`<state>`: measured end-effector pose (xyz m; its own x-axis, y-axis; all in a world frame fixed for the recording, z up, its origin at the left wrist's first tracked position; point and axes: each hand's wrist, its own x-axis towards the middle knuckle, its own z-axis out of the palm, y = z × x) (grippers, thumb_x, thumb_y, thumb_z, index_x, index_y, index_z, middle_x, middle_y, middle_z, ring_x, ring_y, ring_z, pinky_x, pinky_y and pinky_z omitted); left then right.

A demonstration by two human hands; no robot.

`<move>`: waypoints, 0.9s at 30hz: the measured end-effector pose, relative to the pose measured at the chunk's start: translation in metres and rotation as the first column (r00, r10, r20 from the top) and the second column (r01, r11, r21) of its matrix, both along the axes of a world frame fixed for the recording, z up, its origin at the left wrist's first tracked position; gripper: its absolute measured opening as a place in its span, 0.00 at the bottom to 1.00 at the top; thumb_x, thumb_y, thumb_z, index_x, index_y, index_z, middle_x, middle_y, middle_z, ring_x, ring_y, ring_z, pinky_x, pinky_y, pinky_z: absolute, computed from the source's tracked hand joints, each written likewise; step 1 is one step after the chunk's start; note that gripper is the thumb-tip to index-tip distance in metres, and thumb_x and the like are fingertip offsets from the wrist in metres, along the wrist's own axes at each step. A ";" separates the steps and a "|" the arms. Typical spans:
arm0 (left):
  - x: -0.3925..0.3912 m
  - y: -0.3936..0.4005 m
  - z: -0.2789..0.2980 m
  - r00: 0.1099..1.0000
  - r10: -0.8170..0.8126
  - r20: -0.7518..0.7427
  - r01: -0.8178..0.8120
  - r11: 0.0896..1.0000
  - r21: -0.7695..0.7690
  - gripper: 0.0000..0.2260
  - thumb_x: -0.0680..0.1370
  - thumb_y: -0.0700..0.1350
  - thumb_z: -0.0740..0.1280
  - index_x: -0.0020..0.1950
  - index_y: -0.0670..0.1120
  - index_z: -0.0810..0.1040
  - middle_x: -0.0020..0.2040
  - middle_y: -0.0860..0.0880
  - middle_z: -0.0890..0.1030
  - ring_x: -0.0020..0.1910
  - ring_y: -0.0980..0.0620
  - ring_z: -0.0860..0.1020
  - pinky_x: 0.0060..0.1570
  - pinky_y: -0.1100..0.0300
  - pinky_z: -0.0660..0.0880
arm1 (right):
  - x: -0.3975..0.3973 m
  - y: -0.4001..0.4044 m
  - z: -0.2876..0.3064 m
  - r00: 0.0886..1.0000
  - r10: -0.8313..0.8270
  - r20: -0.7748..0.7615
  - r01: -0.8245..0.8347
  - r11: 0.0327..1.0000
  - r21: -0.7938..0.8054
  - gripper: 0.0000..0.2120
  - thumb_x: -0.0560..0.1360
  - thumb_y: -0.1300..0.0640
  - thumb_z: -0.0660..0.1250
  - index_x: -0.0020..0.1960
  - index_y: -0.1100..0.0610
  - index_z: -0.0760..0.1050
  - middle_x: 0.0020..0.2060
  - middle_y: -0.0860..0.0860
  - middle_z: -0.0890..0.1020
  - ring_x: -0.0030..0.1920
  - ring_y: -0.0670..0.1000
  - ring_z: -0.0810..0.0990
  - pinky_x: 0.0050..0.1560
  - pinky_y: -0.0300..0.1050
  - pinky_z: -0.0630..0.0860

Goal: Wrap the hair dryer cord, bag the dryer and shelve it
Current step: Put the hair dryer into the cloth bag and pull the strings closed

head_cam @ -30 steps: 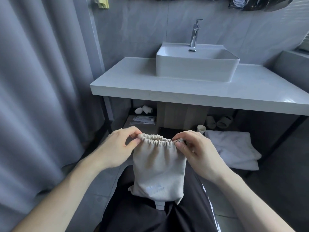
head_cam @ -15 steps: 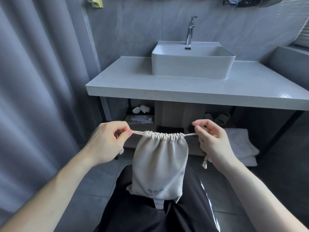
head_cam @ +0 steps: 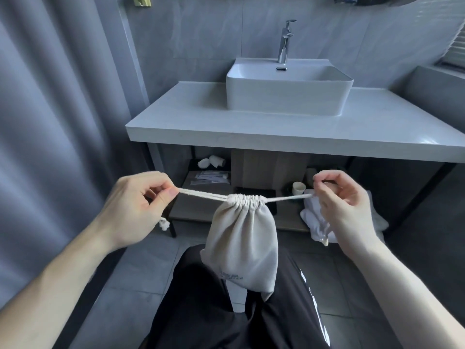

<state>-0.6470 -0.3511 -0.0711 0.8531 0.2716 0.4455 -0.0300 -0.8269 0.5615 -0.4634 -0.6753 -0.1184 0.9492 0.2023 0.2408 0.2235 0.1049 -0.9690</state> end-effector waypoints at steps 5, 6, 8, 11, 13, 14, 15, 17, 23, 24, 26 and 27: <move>0.004 0.010 0.002 1.000 0.021 0.023 -0.020 0.999 -0.027 0.13 0.82 0.39 0.70 0.38 0.46 0.78 0.35 0.49 0.78 0.28 0.50 0.73 0.31 0.66 0.69 | 0.002 0.004 0.008 1.000 0.008 0.022 -0.009 1.000 0.023 0.04 0.80 0.56 0.69 0.47 0.52 0.80 0.27 0.55 0.62 0.26 0.66 0.61 0.32 0.58 0.68; 0.004 0.010 0.001 0.999 0.021 0.024 -0.020 0.999 -0.030 0.13 0.82 0.39 0.70 0.38 0.46 0.78 0.35 0.49 0.78 0.28 0.49 0.72 0.30 0.66 0.69 | 0.002 0.005 0.006 1.000 0.012 0.014 -0.013 0.999 0.031 0.03 0.79 0.55 0.70 0.47 0.52 0.80 0.26 0.54 0.62 0.27 0.70 0.61 0.34 0.61 0.67; 0.001 0.007 0.000 1.000 0.014 0.019 -0.013 0.999 -0.043 0.13 0.82 0.38 0.70 0.37 0.46 0.79 0.34 0.49 0.78 0.27 0.53 0.71 0.30 0.68 0.68 | 0.003 0.003 -0.001 1.000 0.012 -0.005 -0.012 0.999 0.037 0.03 0.80 0.55 0.70 0.47 0.53 0.80 0.24 0.52 0.62 0.26 0.71 0.62 0.33 0.59 0.69; -0.002 0.001 -0.005 1.000 -0.024 -0.017 0.022 0.993 -0.120 0.13 0.83 0.39 0.70 0.38 0.44 0.79 0.33 0.46 0.78 0.26 0.57 0.71 0.30 0.71 0.68 | 0.000 -0.001 -0.008 1.000 0.014 -0.023 -0.014 1.000 0.012 0.03 0.80 0.58 0.68 0.47 0.54 0.79 0.27 0.54 0.63 0.23 0.69 0.62 0.24 0.62 0.68; -0.001 -0.002 -0.008 0.997 -0.075 -0.005 0.072 0.974 -0.214 0.13 0.84 0.44 0.69 0.40 0.45 0.80 0.33 0.46 0.79 0.29 0.56 0.75 0.33 0.67 0.73 | 0.000 -0.001 -0.012 0.999 -0.001 -0.034 0.000 1.000 -0.006 0.05 0.81 0.60 0.67 0.47 0.52 0.79 0.26 0.53 0.63 0.25 0.59 0.61 0.26 0.57 0.65; -0.001 -0.003 -0.009 0.995 -0.095 0.005 0.093 0.964 -0.250 0.13 0.83 0.50 0.68 0.41 0.46 0.80 0.34 0.48 0.80 0.31 0.55 0.76 0.36 0.62 0.75 | -0.001 0.000 -0.013 0.999 -0.011 -0.035 0.010 0.999 -0.036 0.08 0.82 0.60 0.67 0.47 0.50 0.80 0.26 0.53 0.64 0.26 0.52 0.60 0.27 0.51 0.63; -0.001 -0.003 -0.009 0.994 -0.112 0.014 0.112 0.956 -0.272 0.14 0.82 0.55 0.66 0.42 0.47 0.80 0.36 0.49 0.81 0.34 0.51 0.77 0.40 0.56 0.75 | -0.002 0.000 -0.014 0.999 -0.010 -0.031 0.008 0.997 -0.076 0.10 0.83 0.61 0.67 0.47 0.48 0.80 0.26 0.52 0.65 0.26 0.51 0.59 0.28 0.46 0.62; -0.002 -0.003 -0.006 0.985 -0.164 0.044 0.170 0.937 -0.304 0.16 0.81 0.58 0.63 0.44 0.48 0.81 0.38 0.50 0.82 0.39 0.45 0.77 0.45 0.47 0.75 | -0.008 0.003 -0.012 0.998 0.058 -0.017 -0.060 0.985 -0.159 0.09 0.84 0.60 0.66 0.50 0.49 0.81 0.29 0.52 0.68 0.26 0.50 0.60 0.29 0.37 0.61; 0.003 -0.017 -0.003 0.957 -0.276 0.093 0.288 0.842 -0.456 0.13 0.83 0.50 0.63 0.40 0.53 0.81 0.43 0.48 0.86 0.48 0.54 0.85 0.50 0.63 0.77 | -0.032 0.035 -0.013 0.965 0.258 0.055 -0.215 0.890 -0.402 0.05 0.84 0.52 0.69 0.56 0.46 0.83 0.34 0.45 0.78 0.34 0.45 0.71 0.39 0.38 0.70; 0.004 -0.018 -0.004 0.956 -0.276 0.103 0.291 0.827 -0.481 0.15 0.83 0.47 0.62 0.39 0.55 0.81 0.43 0.48 0.87 0.53 0.52 0.87 0.55 0.62 0.79 | -0.038 0.042 -0.014 0.949 0.313 0.041 -0.266 0.864 -0.427 0.06 0.81 0.49 0.71 0.58 0.44 0.83 0.39 0.45 0.82 0.36 0.44 0.74 0.43 0.38 0.72; 0.009 -0.019 -0.004 0.956 -0.264 0.125 0.290 0.809 -0.510 0.16 0.83 0.46 0.62 0.38 0.57 0.80 0.42 0.50 0.86 0.56 0.47 0.87 0.59 0.54 0.81 | -0.044 0.052 -0.020 0.903 0.428 0.050 -0.346 0.790 -0.506 0.18 0.75 0.40 0.74 0.63 0.42 0.82 0.51 0.45 0.83 0.42 0.43 0.77 0.48 0.35 0.74; 0.013 -0.019 -0.005 0.956 -0.258 0.137 0.291 0.800 -0.525 0.16 0.83 0.46 0.62 0.38 0.57 0.80 0.41 0.51 0.85 0.55 0.46 0.87 0.58 0.52 0.82 | -0.045 0.056 -0.023 0.876 0.479 0.064 -0.369 0.748 -0.551 0.23 0.73 0.37 0.75 0.66 0.41 0.81 0.55 0.44 0.82 0.46 0.42 0.78 0.50 0.33 0.74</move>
